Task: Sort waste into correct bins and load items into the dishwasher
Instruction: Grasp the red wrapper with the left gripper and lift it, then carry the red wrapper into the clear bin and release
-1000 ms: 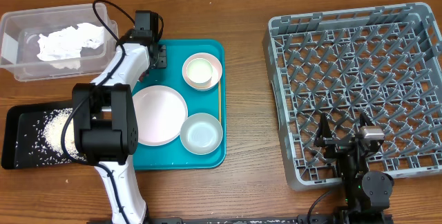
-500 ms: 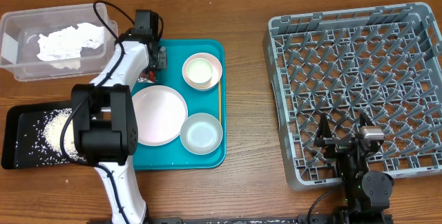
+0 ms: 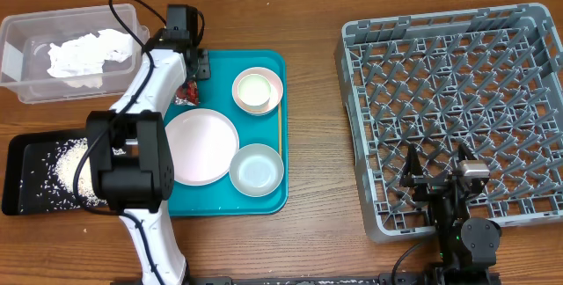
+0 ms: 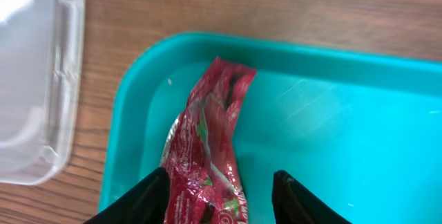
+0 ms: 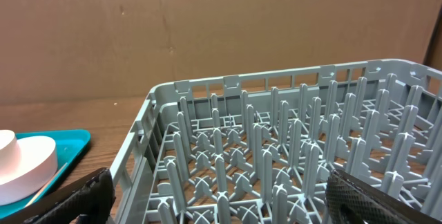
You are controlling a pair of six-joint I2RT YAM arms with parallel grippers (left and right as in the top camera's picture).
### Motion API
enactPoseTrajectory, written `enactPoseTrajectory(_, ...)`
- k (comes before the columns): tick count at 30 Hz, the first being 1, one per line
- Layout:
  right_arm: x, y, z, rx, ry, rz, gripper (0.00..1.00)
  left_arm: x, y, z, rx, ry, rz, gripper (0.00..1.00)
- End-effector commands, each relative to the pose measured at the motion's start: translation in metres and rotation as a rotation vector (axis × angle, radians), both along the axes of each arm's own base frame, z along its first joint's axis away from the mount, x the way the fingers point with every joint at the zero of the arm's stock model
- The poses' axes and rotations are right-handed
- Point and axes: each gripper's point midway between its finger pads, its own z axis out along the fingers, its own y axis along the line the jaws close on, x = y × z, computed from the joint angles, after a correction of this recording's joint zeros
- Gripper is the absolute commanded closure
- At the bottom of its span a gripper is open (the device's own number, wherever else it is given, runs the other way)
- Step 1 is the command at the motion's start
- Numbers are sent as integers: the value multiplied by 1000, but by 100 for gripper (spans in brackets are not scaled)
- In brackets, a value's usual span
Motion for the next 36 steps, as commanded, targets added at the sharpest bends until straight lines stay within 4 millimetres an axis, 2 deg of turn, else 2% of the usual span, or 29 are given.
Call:
enactPoseTrajectory(1,0,1,-3,0,1,0,0,-3,11,-22,3,35,89,49)
enactPoseTrajectory(4,0,1,-3,1,1,0,0,-4,13,-26,3,45,93,51)
enactPoseTrajectory(6,0,1,-3,1,1,0,0,-4,13,-27,-4,47,97,58)
enactPoseTrajectory(12,0,1,-3,0,1,0,0,-7,13,-28,-28,47,151,96)
enactPoseTrajectory(15,0,1,-3,1,1,0,0,-8,13,-28,-27,51,152,96)
enactPoseTrajectory(17,0,1,-3,1,1,0,0,-11,13,-20,-26,61,153,96)
enactPoseTrajectory(20,0,1,-3,1,1,0,0,-5,13,7,-30,26,152,96)
enactPoseTrajectory(26,0,1,-3,0,1,0,0,19,12,106,-56,-186,153,96)
enactPoseTrajectory(30,0,1,-3,0,1,0,0,25,19,168,-67,-359,176,96)
enactPoseTrajectory(33,0,1,-3,1,1,0,0,27,38,197,-35,-448,220,96)
enactPoseTrajectory(34,0,1,-3,0,1,0,0,27,45,202,-23,-466,234,96)
enactPoseTrajectory(36,0,1,-3,1,1,0,0,26,73,205,26,-486,297,96)
